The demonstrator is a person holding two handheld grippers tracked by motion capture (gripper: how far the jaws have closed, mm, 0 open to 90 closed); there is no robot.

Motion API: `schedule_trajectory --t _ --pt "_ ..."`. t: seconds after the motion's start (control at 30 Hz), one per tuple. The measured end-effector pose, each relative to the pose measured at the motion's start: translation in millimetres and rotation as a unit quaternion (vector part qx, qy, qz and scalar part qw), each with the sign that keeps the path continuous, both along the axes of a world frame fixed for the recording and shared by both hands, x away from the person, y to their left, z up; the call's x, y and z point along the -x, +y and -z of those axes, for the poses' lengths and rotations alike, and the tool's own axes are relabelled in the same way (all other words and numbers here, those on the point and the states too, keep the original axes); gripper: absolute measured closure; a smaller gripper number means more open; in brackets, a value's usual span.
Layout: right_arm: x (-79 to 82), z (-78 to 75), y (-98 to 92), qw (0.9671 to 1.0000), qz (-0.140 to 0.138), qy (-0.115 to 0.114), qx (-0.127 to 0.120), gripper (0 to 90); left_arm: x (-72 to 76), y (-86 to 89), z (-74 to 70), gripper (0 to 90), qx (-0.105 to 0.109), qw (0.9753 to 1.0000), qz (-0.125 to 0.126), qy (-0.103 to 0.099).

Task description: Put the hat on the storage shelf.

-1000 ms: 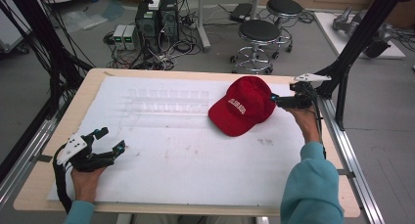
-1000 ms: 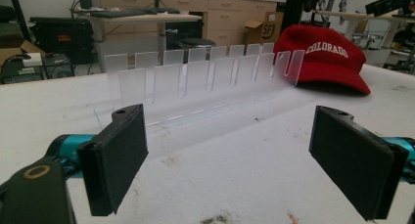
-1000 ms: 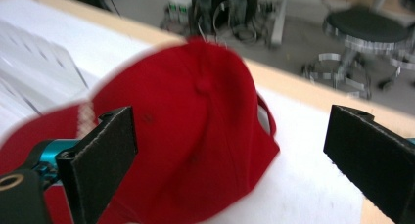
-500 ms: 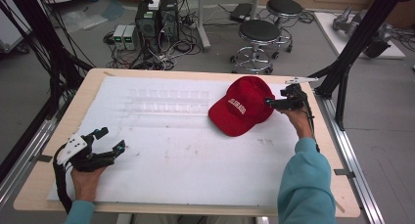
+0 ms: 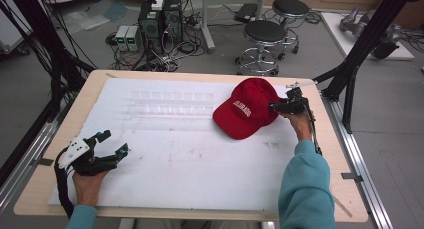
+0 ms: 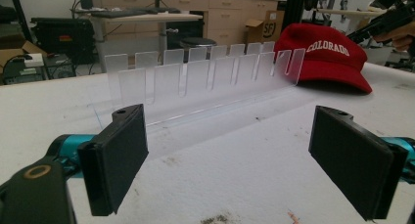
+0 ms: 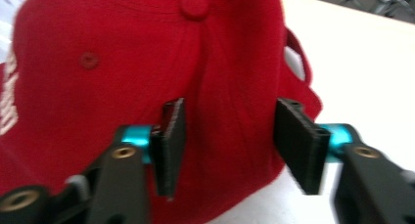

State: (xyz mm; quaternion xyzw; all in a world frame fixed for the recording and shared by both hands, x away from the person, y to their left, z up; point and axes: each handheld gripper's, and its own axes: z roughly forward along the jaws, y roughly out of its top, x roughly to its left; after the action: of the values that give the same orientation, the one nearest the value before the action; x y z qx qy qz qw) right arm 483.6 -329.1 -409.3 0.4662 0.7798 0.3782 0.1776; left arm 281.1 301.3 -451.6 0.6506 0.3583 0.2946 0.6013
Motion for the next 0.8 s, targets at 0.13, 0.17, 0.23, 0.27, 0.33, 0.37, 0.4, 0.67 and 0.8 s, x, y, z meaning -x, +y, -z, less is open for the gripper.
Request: schedule_trajectory --t 0.13,0.17,0.23,0.27,0.33,0.37,0.4,0.67,0.8 --pt "1.4 -0.8 5.0 0.9999 0.001 0.010 0.005 66.0 -0.1 -0.1 0.1 14.7 0.000 1.0000 -0.001 -0.001" --pt "2.3 -1.6 6.4 0.9999 0.007 0.011 0.005 71.3 0.0 -0.1 0.1 14.7 0.000 1.0000 0.000 -0.001" --pt "3.5 -3.2 8.7 0.9999 0.009 0.012 0.001 76.7 0.0 -0.4 0.1 14.7 0.000 1.0000 -0.001 -0.001" --pt "3.9 -3.6 9.5 0.9999 0.010 0.013 0.002 78.4 0.1 -0.6 0.1 14.7 0.000 1.0000 -0.001 -0.001" --pt "5.0 -4.0 11.7 0.9998 0.011 0.017 0.001 80.7 0.1 -0.5 0.1 14.8 -0.002 1.0000 -0.001 -0.001" --pt "6.1 -4.8 12.9 0.9998 0.012 0.017 0.005 81.9 0.1 -0.6 0.0 14.8 -0.002 1.0000 -0.001 -0.001" --pt "7.3 -5.9 14.2 0.9998 0.011 0.016 0.000 82.5 0.2 -0.7 0.0 14.8 -0.003 1.0000 -0.001 -0.002" --pt "19.5 -22.8 19.9 0.9995 -0.002 -0.016 -0.029 84.0 0.4 -2.1 -0.1 14.8 -0.009 1.0000 -0.001 -0.003" --pt "29.0 -32.7 20.0 0.9978 -0.010 -0.034 -0.055 84.2 0.6 -4.3 -0.4 15.0 -0.020 0.9998 -0.003 -0.004"
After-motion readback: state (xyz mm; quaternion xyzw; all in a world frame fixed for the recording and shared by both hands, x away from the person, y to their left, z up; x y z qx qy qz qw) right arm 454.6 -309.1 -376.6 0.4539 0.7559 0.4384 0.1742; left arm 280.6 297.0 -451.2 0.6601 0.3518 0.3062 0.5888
